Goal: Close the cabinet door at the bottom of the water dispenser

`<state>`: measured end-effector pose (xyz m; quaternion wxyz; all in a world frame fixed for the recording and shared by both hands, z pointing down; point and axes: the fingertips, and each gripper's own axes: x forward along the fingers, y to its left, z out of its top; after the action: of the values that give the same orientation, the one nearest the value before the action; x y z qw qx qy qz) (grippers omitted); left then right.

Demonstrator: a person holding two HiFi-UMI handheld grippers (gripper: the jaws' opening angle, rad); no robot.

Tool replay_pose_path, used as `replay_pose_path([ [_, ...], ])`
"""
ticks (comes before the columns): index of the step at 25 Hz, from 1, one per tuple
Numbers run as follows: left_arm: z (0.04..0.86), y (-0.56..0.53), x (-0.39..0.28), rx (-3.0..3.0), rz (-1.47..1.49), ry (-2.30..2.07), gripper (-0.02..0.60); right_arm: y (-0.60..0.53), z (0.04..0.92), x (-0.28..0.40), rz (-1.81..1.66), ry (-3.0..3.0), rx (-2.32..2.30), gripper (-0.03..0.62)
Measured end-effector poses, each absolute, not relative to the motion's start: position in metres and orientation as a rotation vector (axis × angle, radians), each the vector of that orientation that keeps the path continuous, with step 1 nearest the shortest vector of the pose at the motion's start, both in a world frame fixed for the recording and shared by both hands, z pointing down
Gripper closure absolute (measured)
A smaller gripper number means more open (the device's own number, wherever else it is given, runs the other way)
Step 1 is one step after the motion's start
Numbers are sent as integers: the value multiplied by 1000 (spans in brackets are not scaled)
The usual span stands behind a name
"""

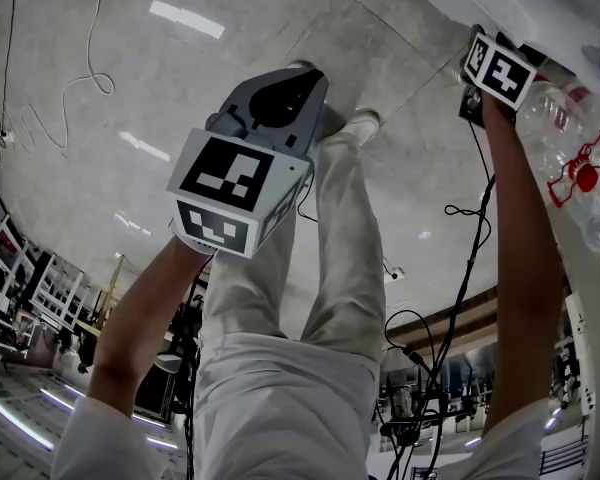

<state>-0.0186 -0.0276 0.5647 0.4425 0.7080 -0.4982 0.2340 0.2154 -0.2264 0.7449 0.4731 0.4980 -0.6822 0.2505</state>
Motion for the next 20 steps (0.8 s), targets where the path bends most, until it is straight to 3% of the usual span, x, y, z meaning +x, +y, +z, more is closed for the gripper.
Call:
replay_pose_path([
  [4,566,-26,-16,1756,586,-1229,575,-238,744,216,590,-1680,1218,393],
  [15,541,-37,-1,1787,577,-1207,575,-211,725,226,645,-1648,1184,390],
  [20,510,-42,10,1810,572,-1204,574,-175,696,218,654,-1693,1077,492],
])
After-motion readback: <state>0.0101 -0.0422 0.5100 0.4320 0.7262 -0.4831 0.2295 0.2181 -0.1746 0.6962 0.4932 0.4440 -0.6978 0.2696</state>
